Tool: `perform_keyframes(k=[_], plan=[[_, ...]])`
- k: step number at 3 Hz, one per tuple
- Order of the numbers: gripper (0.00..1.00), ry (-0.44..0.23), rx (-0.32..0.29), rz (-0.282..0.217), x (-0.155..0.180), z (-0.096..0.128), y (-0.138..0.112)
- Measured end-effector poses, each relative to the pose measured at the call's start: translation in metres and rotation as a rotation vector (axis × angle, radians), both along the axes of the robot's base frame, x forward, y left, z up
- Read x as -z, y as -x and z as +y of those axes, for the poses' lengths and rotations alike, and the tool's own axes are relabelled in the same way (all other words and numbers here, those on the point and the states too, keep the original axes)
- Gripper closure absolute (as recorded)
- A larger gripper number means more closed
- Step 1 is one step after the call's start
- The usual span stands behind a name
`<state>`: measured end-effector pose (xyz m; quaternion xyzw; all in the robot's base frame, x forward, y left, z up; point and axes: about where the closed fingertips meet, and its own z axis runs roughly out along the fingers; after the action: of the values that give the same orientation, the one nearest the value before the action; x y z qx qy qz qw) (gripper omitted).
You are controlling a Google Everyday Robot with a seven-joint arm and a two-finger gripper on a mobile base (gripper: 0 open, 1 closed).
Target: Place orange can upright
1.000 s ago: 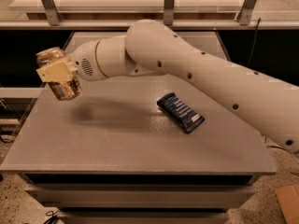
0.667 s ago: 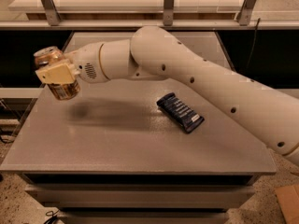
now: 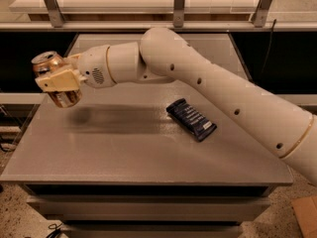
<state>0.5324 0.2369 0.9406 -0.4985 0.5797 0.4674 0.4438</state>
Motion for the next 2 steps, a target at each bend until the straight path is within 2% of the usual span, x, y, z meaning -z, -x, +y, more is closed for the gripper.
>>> perform_keyframes(k=[1, 2], plan=[[1.0, 0.0, 0.0, 0.0, 0.0, 0.0001, 0.0001], [1.0, 0.004, 0.0, -0.022, -0.0004, 0.0, 0.0053]])
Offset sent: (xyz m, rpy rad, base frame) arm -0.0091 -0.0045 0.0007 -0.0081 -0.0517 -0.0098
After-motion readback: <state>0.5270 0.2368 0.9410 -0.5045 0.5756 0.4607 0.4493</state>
